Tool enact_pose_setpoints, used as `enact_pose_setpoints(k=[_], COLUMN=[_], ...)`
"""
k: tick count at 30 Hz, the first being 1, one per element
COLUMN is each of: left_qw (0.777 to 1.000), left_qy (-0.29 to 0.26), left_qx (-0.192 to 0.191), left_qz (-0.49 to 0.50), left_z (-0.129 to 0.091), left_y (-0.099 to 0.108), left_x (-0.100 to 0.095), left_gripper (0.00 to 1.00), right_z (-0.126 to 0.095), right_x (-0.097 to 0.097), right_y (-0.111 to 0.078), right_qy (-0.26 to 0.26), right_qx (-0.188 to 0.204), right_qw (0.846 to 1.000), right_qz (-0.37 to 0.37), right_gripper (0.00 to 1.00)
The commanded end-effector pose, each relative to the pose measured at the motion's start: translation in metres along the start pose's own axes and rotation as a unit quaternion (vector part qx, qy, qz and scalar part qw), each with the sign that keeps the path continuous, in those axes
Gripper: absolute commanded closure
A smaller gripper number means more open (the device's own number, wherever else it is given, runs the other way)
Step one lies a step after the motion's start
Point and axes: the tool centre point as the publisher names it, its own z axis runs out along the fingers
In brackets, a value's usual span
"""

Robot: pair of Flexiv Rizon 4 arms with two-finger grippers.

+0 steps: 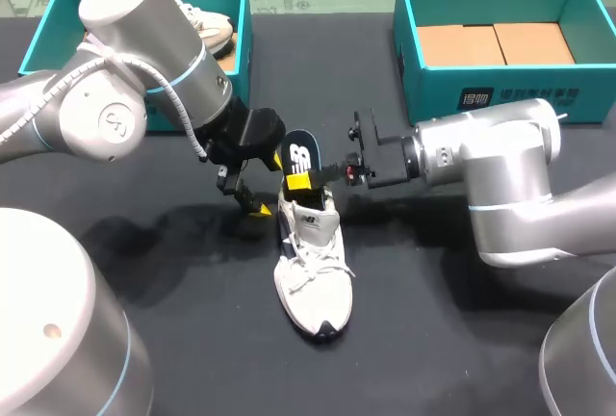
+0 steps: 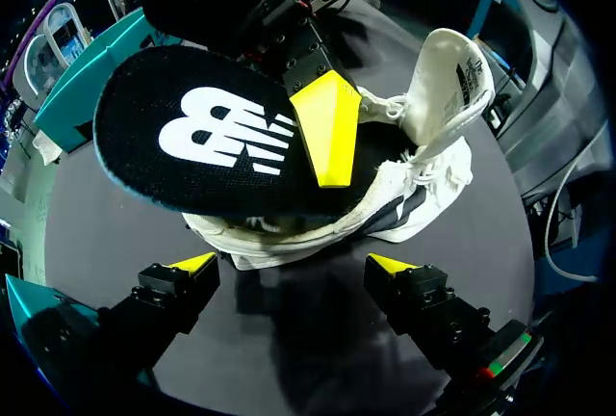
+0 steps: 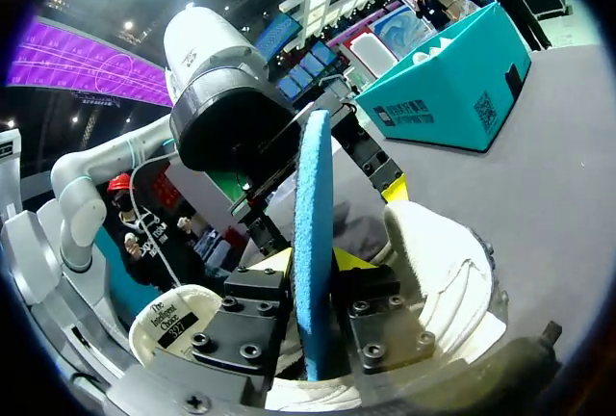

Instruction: Take the shoe out of the shoebox, open the shoe tongue, remove and reinsert the insole, then place the shoe into the shoebox

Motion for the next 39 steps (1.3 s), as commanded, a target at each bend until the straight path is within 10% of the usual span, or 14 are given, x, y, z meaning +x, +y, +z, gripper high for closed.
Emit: enact_pose_setpoints(k=[1, 7, 31, 39], left_qw=[1.000, 1.000, 1.000, 1.000], left_qy=[0.000, 0.000, 0.000, 0.000], left_qx=[0.000, 0.000, 0.000, 0.000], left_qz=[0.000, 0.000, 0.000, 0.000], left_z=[0.000, 0.000, 0.000, 0.000], left_y=[0.000, 0.000, 0.000, 0.000], left_x=[0.001, 0.001, 0.001, 0.001], left_gripper=[0.00, 0.00, 0.00, 0.00], right_z=[-0.003, -0.007, 0.005, -0.002], right_x=[0.003, -0.005, -0.006, -0.003], right_y=[0.008, 0.012, -0.040, -0.015], right_qy=[-0.006, -0.009, 0.002, -0.011], right_qx=[0.010, 0.010, -0.008, 0.008], right_qw=[1.000, 1.000, 0.997, 0.999], right_qz=[-0.002, -0.002, 0.080, 0.047], right_gripper=[0.78, 1.00, 1.00, 0.73])
